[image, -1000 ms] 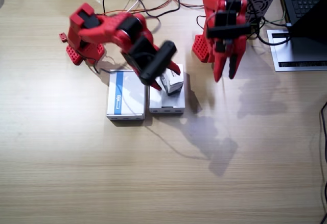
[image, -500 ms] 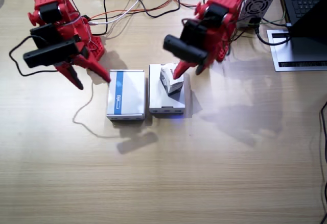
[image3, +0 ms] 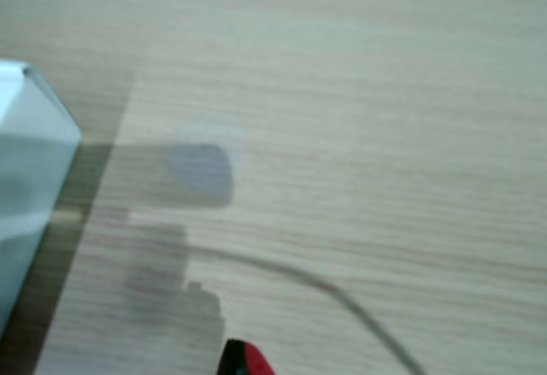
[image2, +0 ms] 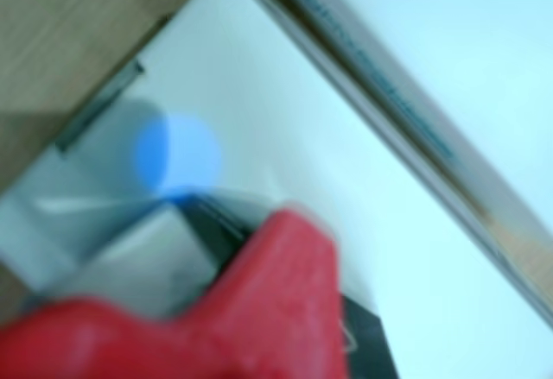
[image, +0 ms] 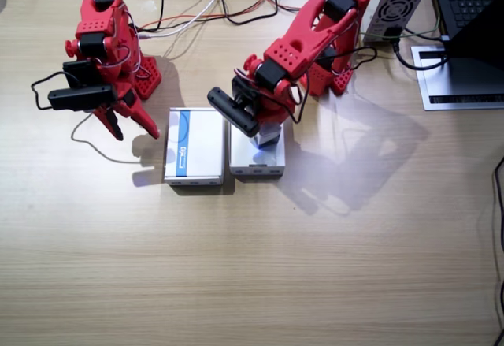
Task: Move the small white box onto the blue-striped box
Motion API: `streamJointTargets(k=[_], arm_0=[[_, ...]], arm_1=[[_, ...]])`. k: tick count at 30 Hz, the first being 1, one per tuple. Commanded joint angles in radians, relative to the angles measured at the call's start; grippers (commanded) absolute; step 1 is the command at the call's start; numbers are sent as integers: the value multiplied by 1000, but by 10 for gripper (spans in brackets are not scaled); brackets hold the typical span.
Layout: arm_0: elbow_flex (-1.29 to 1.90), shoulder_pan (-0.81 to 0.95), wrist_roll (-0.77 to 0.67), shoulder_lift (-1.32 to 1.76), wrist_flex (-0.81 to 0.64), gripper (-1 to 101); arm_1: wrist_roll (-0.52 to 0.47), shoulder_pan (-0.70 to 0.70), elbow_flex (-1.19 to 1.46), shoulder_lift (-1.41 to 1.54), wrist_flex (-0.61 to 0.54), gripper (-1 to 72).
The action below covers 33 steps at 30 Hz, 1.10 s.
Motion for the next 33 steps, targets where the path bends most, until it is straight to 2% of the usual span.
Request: streamJointTargets(k=[1,3,5,10,15,19,33], arm_0=[[11,-6,37,-58,-71,190],[-6,11,25,-91,-77,123],[-57,29,26,-110,-41,96],[-308,95,21,-161,143,92],[-644,147,26,-295,337,81],[-696,199,26,-331,339,128],[-1134,318,98,-627,341,170]], arm_1=[[18,-14,9,31,-23,83],[-60,-15,71,31,-11,27],[-87,-14,127,29,-29,2],[-166,25,127,29,-18,2],[-163,41,129,31,-18,2],[-193,63,129,28,-15,2],[-219,89,129,26,-15,2]])
